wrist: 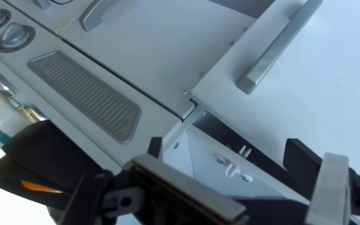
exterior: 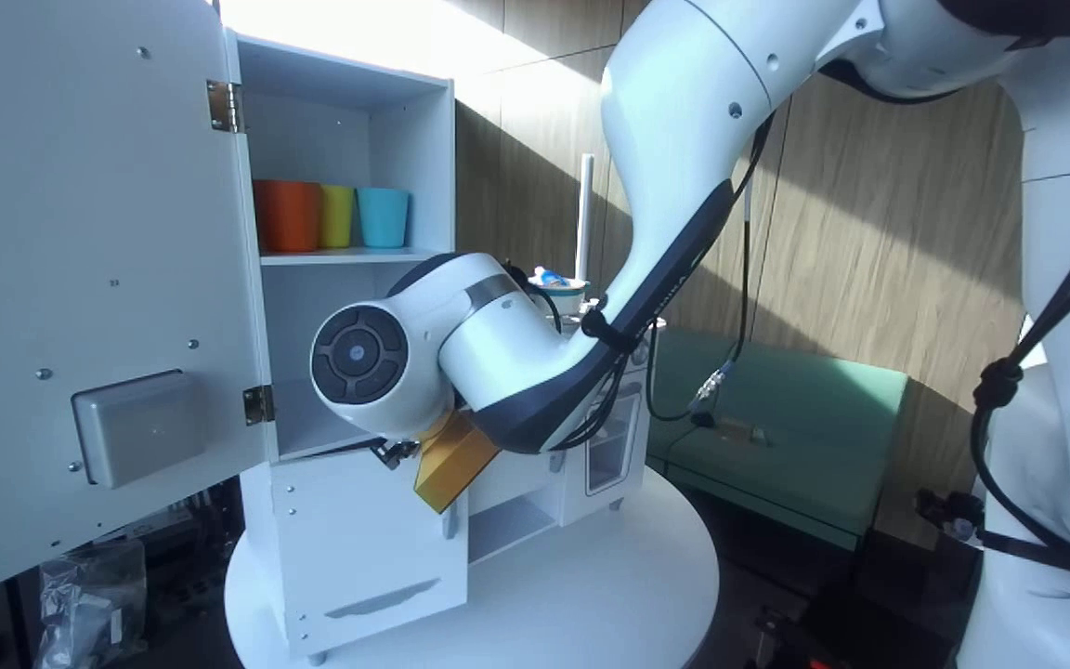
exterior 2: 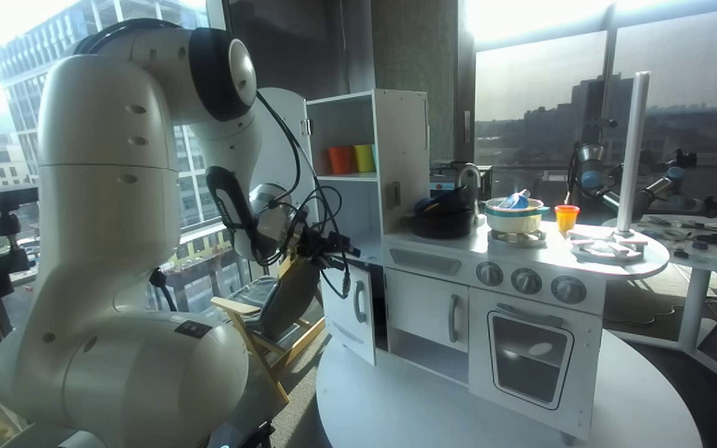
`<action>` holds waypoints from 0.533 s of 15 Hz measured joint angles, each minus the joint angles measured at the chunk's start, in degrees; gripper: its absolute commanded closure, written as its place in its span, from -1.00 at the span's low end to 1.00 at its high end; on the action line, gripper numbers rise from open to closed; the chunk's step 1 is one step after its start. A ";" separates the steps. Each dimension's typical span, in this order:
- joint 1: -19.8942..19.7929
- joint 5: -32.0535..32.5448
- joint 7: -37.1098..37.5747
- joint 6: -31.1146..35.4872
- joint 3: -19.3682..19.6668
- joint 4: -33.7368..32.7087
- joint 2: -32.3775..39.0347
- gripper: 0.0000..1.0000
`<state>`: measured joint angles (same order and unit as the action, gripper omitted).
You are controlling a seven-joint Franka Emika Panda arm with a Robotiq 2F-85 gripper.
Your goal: Close the doors to the compartments on the cabinet
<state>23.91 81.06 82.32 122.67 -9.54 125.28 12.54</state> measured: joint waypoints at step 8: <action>-1.80 -2.94 10.41 4.24 -6.10 -0.82 -6.97 -1.00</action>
<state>22.12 78.13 92.72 126.92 -15.65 124.46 5.57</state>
